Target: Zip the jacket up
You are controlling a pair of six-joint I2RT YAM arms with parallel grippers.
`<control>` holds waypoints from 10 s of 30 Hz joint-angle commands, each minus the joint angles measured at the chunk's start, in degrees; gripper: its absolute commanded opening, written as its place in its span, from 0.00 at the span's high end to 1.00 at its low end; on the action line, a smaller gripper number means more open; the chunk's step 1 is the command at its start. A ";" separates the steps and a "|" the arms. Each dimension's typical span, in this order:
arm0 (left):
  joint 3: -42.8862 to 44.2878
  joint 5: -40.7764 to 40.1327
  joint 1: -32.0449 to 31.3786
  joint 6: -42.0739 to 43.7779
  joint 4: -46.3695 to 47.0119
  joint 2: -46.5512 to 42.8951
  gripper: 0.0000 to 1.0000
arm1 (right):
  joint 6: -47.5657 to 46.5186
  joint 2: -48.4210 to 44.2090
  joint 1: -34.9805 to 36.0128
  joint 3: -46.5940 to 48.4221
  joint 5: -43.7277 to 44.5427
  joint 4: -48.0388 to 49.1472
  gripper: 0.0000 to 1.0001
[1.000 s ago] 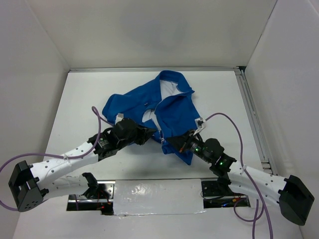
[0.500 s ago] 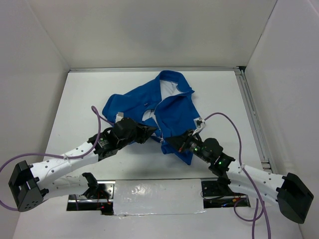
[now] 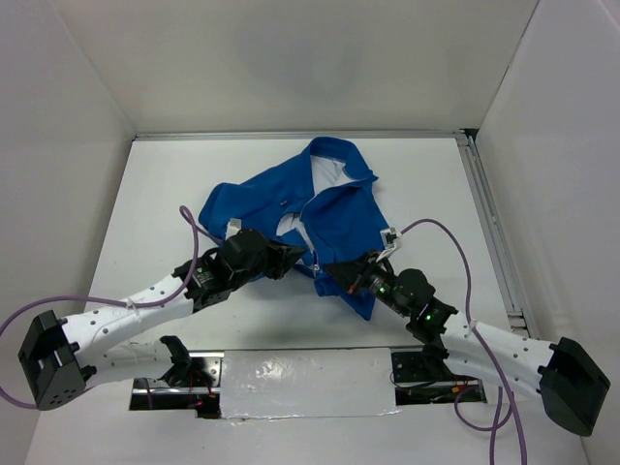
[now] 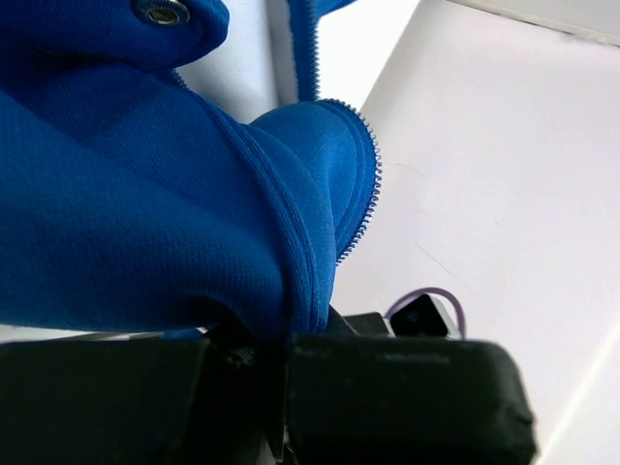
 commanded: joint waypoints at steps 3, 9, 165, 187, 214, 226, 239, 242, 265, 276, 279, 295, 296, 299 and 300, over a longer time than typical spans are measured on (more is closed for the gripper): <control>1.43 0.85 -0.30 -0.47 3.24 1.94 1.00 | 0.26 1.84 0.25 3.08 -1.80 9.07 1.00; 0.82 0.24 -0.30 -0.65 3.23 1.06 1.00 | 1.14 2.64 0.16 2.81 -1.80 9.51 1.00; -4.98 1.03 -0.65 4.98 9.74 -4.74 1.00 | 3.16 -2.19 0.33 3.69 -2.68 6.00 1.00; -5.95 2.79 -0.65 4.80 11.06 -3.95 1.00 | 4.92 -0.96 0.33 3.52 0.66 11.18 1.00; -11.31 7.36 -0.65 19.47 27.32 -5.44 1.00 | 6.32 -3.07 -3.62 1.76 -8.74 8.99 1.00; -12.45 11.13 0.67 20.88 30.30 -5.27 1.00 | 7.82 -8.35 -4.41 -1.14 -5.14 9.07 1.00; -10.43 11.66 1.37 37.75 13.22 -7.37 1.00 | -3.43 0.25 -2.31 9.49 0.63 -27.38 1.00; -12.97 15.86 1.28 42.05 7.48 -8.43 1.00 | -4.84 7.19 0.41 12.03 0.40 -31.45 1.00; -26.17 13.33 3.56 43.20 6.12 -5.98 1.00 | 0.95 9.34 15.10 14.61 0.93 -51.13 0.00; -20.54 19.58 12.09 46.90 10.09 3.69 1.00 | 11.67 28.35 11.94 23.70 22.70 -62.19 0.23; -19.05 19.58 15.16 47.95 9.65 4.14 1.00 | 17.38 36.96 8.52 28.98 28.24 -72.02 0.25; -18.95 27.22 23.43 54.37 8.77 -0.25 1.00 | -11.94 22.02 9.20 36.92 19.05 -62.49 0.04; -19.65 28.18 23.52 54.46 8.77 -0.52 1.00 | -14.74 20.15 9.65 36.31 12.33 -58.64 0.04; -20.98 29.51 23.69 54.11 8.77 -1.92 1.00 | -15.99 16.88 9.39 34.19 6.92 -55.19 0.04; -21.24 29.68 23.61 54.02 8.60 -2.45 1.00 | -15.74 17.14 9.39 34.28 7.25 -55.35 0.04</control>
